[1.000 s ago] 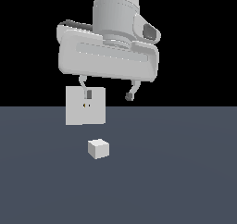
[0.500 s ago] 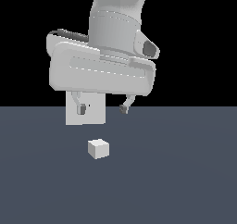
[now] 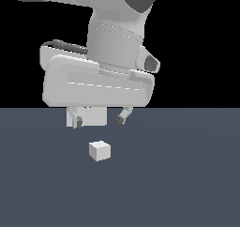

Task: Plug the charger into the wall socket.

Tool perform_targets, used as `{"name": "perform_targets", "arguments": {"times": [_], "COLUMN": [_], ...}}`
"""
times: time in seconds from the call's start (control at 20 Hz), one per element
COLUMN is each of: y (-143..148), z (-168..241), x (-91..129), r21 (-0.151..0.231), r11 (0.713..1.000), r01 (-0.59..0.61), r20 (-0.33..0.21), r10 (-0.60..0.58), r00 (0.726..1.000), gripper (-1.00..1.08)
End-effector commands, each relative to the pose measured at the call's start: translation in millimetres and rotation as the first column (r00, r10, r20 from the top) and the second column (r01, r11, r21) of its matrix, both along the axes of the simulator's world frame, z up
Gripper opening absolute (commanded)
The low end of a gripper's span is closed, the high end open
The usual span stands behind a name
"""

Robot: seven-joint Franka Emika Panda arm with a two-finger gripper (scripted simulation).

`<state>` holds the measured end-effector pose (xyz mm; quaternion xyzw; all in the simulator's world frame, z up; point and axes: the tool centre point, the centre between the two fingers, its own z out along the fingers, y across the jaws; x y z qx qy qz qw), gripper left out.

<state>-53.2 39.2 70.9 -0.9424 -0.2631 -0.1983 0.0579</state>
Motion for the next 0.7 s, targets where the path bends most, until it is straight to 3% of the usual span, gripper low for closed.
{"name": "perform_targets", "arguments": {"times": [0.0, 0.65], "y": [1.9, 2.7], "z": [-3.6, -17.5], "x": [-0.7, -2.3], "r21": [0.005, 0.006], "r11": [1.0, 0.999], "r01": [-0.017, -0.031], "r20": [0.012, 0.019], "r10": [0.017, 0.031], "r00": [1.0, 0.999], "gripper": [1.0, 1.0]}}
